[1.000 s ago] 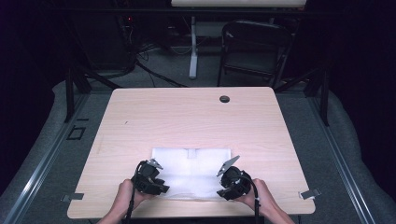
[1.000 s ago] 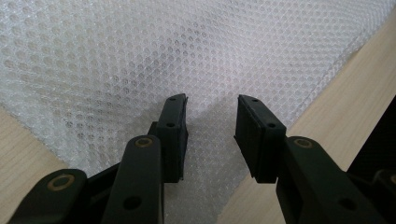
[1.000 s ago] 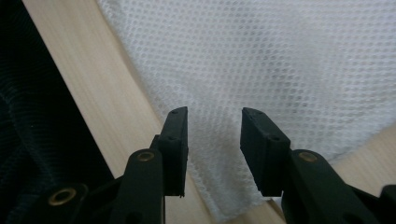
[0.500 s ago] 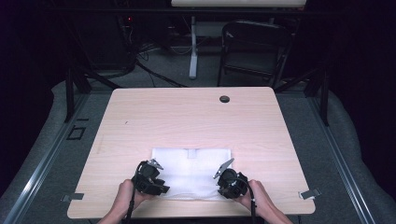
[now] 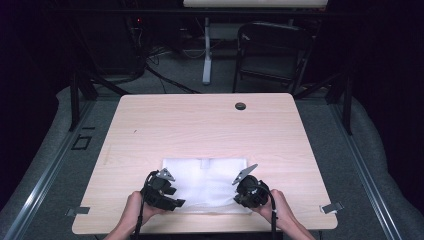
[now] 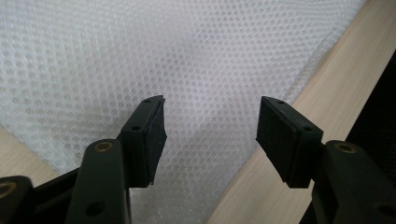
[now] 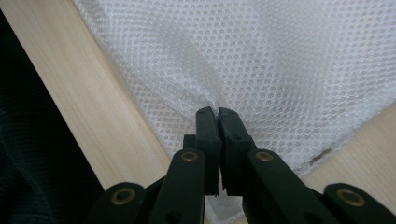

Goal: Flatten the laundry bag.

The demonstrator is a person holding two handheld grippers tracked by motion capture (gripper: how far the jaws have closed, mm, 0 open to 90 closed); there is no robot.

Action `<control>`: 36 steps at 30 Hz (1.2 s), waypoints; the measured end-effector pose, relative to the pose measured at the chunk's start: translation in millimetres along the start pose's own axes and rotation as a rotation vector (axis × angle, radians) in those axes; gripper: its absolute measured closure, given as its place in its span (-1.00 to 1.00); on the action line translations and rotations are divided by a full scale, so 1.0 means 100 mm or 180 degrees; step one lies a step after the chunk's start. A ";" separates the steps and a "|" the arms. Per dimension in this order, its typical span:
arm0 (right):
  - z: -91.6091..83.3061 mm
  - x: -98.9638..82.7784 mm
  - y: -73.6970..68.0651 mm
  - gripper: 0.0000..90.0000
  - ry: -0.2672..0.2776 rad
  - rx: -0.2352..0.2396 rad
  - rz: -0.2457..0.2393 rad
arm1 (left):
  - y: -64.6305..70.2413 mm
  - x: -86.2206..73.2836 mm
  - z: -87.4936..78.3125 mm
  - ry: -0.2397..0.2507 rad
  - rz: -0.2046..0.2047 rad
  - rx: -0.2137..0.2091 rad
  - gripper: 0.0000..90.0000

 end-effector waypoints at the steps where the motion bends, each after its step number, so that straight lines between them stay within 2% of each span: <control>1: -0.02 0.00 0.01 0.96 0.0028 -0.0007 0.0005 | 0.02 0.00 0.00 0.0024 0.0005 -0.0003 -0.16; 5: -0.07 0.02 0.01 0.97 0.0091 -0.0032 0.0011 | 0.11 0.02 0.02 0.0016 0.0076 -0.0039 -0.22; 6: -0.10 0.03 0.01 0.96 0.0123 -0.0044 0.0008 | 0.14 0.04 0.04 0.0007 0.0132 -0.0043 -0.22; 13: -0.16 0.05 0.04 0.97 0.0261 -0.0047 0.0058 | 0.24 0.09 0.09 0.0015 0.0226 -0.0039 -0.21; 14: -0.16 0.05 0.03 0.97 0.0308 -0.0057 0.0096 | 0.27 0.11 0.11 -0.0003 0.0286 0.0005 -0.21; 15: -0.17 0.06 0.04 0.97 0.0277 -0.0054 0.0068 | 0.27 0.11 0.11 -0.0003 0.0286 0.0005 -0.20; 17: -0.19 0.07 0.05 0.97 0.0286 -0.0039 0.0074 | 0.33 0.14 0.17 -0.0059 0.0381 0.0073 -0.19; 20: -0.19 0.07 0.04 0.97 0.0309 -0.0044 0.0075 | 0.34 0.16 0.22 -0.0098 0.0398 0.0102 -0.15; 24: -0.21 0.08 0.05 0.97 0.0320 -0.0024 0.0086 | 0.35 0.21 0.29 -0.0082 0.0436 0.0130 -0.02; 25: -0.20 0.08 0.05 0.97 0.0339 -0.0036 0.0096 | 0.36 0.22 0.30 -0.0056 0.0452 0.0127 0.07; 26: -0.20 0.08 0.05 0.96 0.0342 -0.0038 0.0091 | 0.36 0.23 0.31 -0.0037 0.0474 0.0093 0.30; 28: -0.20 0.08 0.06 0.96 0.0328 -0.0031 0.0083 | 0.36 0.23 0.31 -0.0024 0.0477 0.0094 0.56; 29: -0.20 0.08 0.06 0.96 0.0331 -0.0019 0.0091 | 0.37 0.24 0.32 -0.0006 0.0465 0.0065 0.56; 30: -0.19 0.07 0.06 0.94 0.0340 -0.0021 0.0135 | 0.37 0.25 0.33 0.0004 0.0469 0.0069 0.81; 31: -0.18 0.07 0.06 0.92 0.0352 -0.0011 0.0143 | 0.37 0.26 0.33 0.0006 0.0493 0.0097 0.87; 33: -0.19 0.07 0.07 0.90 0.0314 0.0009 0.0098 | 0.37 0.27 0.32 0.0012 0.0464 0.0097 0.91; 36: -0.23 0.06 0.07 0.82 0.0354 -0.0024 0.0116 | 0.35 0.27 0.30 0.0026 0.0394 0.0088 0.95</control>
Point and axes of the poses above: each handheld gripper's, and its own axes: z roughly forward along the jaws, x roughly out of its top, y roughly to its right, the point moved 1 cm from there along z, roughly forward along the jaws, and after that the axes turned 8 degrees about -z, right-handed, at the moved point
